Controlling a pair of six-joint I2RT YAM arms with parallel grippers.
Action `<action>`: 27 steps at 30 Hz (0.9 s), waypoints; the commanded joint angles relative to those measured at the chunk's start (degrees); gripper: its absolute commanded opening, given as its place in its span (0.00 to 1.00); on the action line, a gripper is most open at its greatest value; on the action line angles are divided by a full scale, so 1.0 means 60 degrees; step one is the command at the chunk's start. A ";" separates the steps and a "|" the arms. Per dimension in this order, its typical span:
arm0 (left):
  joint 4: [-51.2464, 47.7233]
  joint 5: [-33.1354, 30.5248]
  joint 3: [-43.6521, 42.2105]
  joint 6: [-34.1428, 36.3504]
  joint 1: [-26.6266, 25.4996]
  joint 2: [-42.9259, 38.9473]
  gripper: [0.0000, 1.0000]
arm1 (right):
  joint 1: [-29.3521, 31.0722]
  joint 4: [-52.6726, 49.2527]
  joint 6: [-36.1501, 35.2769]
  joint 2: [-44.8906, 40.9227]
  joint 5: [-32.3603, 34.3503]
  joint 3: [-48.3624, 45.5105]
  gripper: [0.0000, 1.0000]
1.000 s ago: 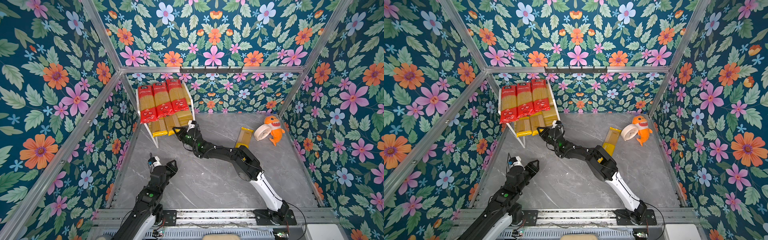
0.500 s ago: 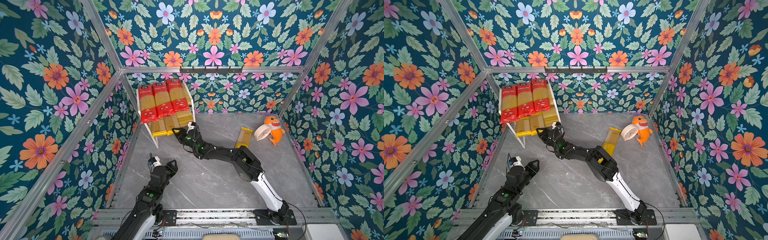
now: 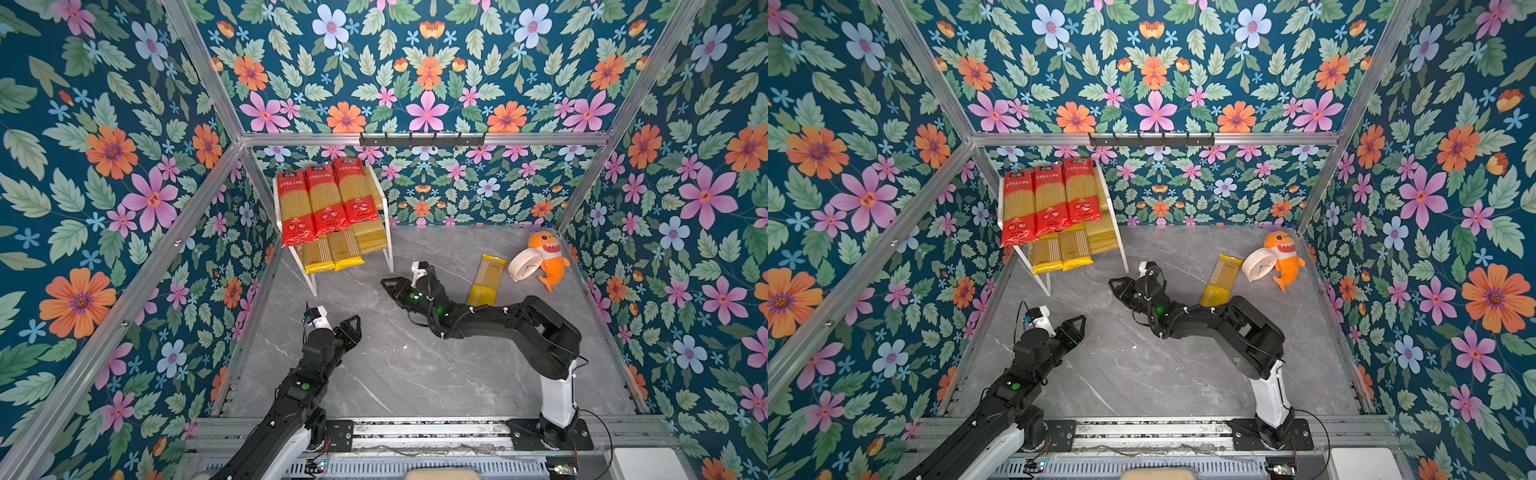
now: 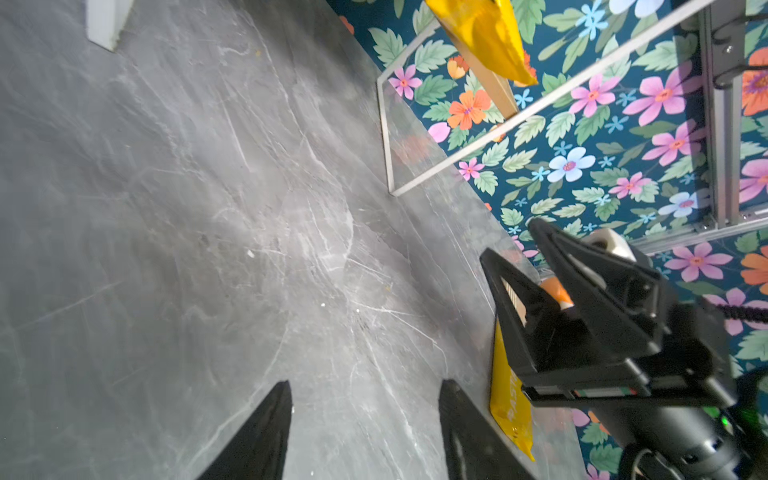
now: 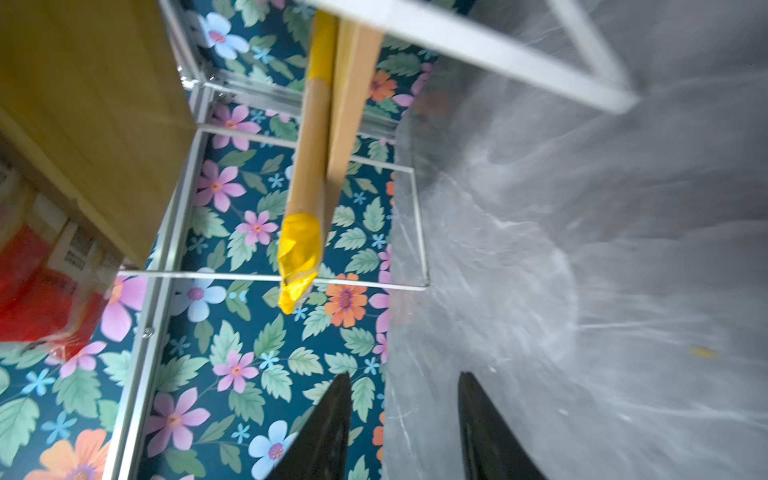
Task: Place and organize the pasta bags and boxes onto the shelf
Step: 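Withdraw the right gripper and reach the last yellow pack by the orange toy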
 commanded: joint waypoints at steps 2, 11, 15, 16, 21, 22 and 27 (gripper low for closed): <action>0.1362 -0.0382 0.0494 0.0710 -0.0991 0.0971 0.60 | -0.0634 -0.2481 -0.0647 -0.1267 -0.0631 -0.1310 0.43; 0.3008 -0.1271 0.2232 0.1630 -0.3797 0.4563 0.60 | -0.2404 -0.9012 -0.3592 -0.4193 0.0534 -0.1922 0.51; 0.3278 -0.1387 0.2994 0.1840 -0.4548 0.5931 0.61 | -0.3464 -1.0726 -0.4518 -0.4816 0.1513 -0.1850 0.55; 0.3277 -0.1372 0.3134 0.1860 -0.4638 0.6163 0.61 | -0.3772 -1.0814 -0.4634 -0.4838 0.1414 -0.1875 0.55; 0.3569 -0.1133 0.3343 0.1676 -0.4841 0.6798 0.62 | -0.4840 -1.0190 -0.4850 -0.4382 0.0458 -0.1988 0.57; 0.3545 -0.1087 0.3344 0.1661 -0.4843 0.6789 0.62 | -0.4848 -1.0081 -0.4867 -0.4223 0.0404 -0.1934 0.57; 0.3348 -0.1314 0.2993 0.1559 -0.4866 0.6471 0.62 | -0.4851 -0.9156 -0.4899 -0.3110 -0.0539 -0.1755 0.52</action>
